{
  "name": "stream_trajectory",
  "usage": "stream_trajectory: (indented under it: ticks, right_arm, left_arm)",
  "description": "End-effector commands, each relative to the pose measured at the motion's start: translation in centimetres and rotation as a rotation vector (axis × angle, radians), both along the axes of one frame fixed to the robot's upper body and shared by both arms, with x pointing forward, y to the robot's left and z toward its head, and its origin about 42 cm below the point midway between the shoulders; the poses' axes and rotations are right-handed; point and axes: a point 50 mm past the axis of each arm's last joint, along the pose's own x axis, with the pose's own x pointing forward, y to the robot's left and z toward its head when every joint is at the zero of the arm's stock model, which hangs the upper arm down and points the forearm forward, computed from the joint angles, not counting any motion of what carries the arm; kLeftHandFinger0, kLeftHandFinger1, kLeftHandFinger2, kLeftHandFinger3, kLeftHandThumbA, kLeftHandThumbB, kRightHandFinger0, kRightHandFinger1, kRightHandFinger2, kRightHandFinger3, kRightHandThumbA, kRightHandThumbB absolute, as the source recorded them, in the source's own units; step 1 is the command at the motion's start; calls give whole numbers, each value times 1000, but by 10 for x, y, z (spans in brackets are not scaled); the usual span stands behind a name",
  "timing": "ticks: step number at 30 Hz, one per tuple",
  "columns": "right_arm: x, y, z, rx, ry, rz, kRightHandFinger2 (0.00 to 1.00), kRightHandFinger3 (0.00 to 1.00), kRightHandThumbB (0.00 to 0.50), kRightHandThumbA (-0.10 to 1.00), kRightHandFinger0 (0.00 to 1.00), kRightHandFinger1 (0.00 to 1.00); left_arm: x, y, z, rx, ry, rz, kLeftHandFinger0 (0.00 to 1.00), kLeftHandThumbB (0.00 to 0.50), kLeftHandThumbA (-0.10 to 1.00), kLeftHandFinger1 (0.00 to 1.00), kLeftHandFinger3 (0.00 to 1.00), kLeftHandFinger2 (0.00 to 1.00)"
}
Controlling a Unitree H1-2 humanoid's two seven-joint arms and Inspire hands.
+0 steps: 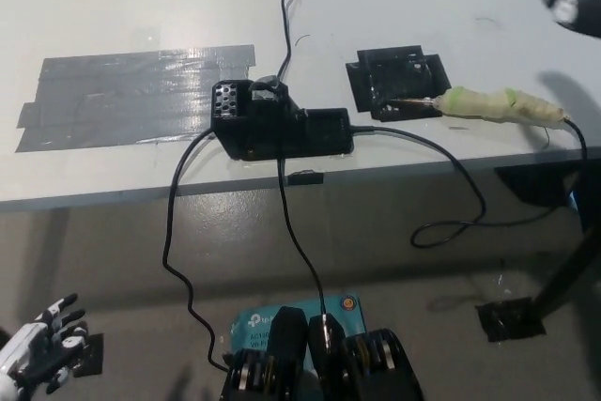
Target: The robot uses its right hand to grab and lift the soldering gun kept on the middle of the table and puts it in its base
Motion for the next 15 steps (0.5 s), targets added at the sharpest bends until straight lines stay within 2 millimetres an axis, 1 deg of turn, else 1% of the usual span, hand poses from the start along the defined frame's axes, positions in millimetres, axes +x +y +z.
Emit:
stream_trajectory:
  ticks: [1, 3, 4, 5, 6, 7, 8, 9, 11, 13, 15]
  right_arm:
    - [27, -7, 14, -142, 108, -57, 1000, 1000, 344, 571, 1000, 1000]
    - [38, -6, 12, -189, 168, -73, 1000, 1000, 328, 589, 1000, 1000]
    - [44, -5, 10, -217, 215, -78, 1000, 1000, 321, 601, 1000, 1000]
    - [50, -4, 7, -229, 255, -82, 1000, 1000, 323, 592, 1000, 1000]
    - [51, -4, 7, -231, 260, -82, 1000, 1000, 323, 590, 1000, 1000]
    - [62, -1, 2, -282, 376, -95, 1000, 1000, 326, 604, 1000, 1000]
    - [65, 0, -1, -303, 405, -88, 1000, 1000, 369, 626, 1000, 1000]
    - [71, 2, -8, -344, 458, -83, 1000, 1000, 395, 638, 1000, 1000]
    - [78, 3, -14, -367, 484, -98, 1000, 1000, 402, 626, 1000, 1000]
    - [81, 3, -18, -365, 504, -105, 1000, 1000, 394, 609, 1000, 1000]
    - [88, 3, -27, -309, 568, -104, 1000, 1000, 344, 546, 1000, 1000]
  left_arm:
    - [1, 6, 11, 5, -23, 21, 1000, 0, 360, 1000, 1000, 1000]
    - [1, 6, 10, 16, -20, 20, 1000, 0, 375, 1000, 1000, 1000]
    - [1, 7, 10, 14, -19, 19, 1000, 0, 408, 1000, 1000, 1000]
    - [0, 6, 11, 16, -20, 17, 1000, 0, 442, 1000, 1000, 1000]
    - [0, 7, 11, 17, -21, 17, 1000, 0, 447, 1000, 1000, 1000]
    - [1, 6, 12, 17, -25, 18, 1000, 0, 494, 1000, 1000, 1000]
    - [1, 6, 12, 25, -23, 16, 1000, 0, 506, 1000, 1000, 1000]
    - [1, 6, 10, 36, -17, 13, 1000, 0, 524, 1000, 1000, 1000]
    - [0, 5, 10, 39, -14, 11, 1000, 0, 555, 1000, 1000, 1000]
    - [0, 3, 9, 40, -14, 9, 1000, 0, 579, 1000, 1000, 1000]
    - [1, 3, 10, 40, -17, 7, 1000, 0, 618, 1000, 1000, 1000]
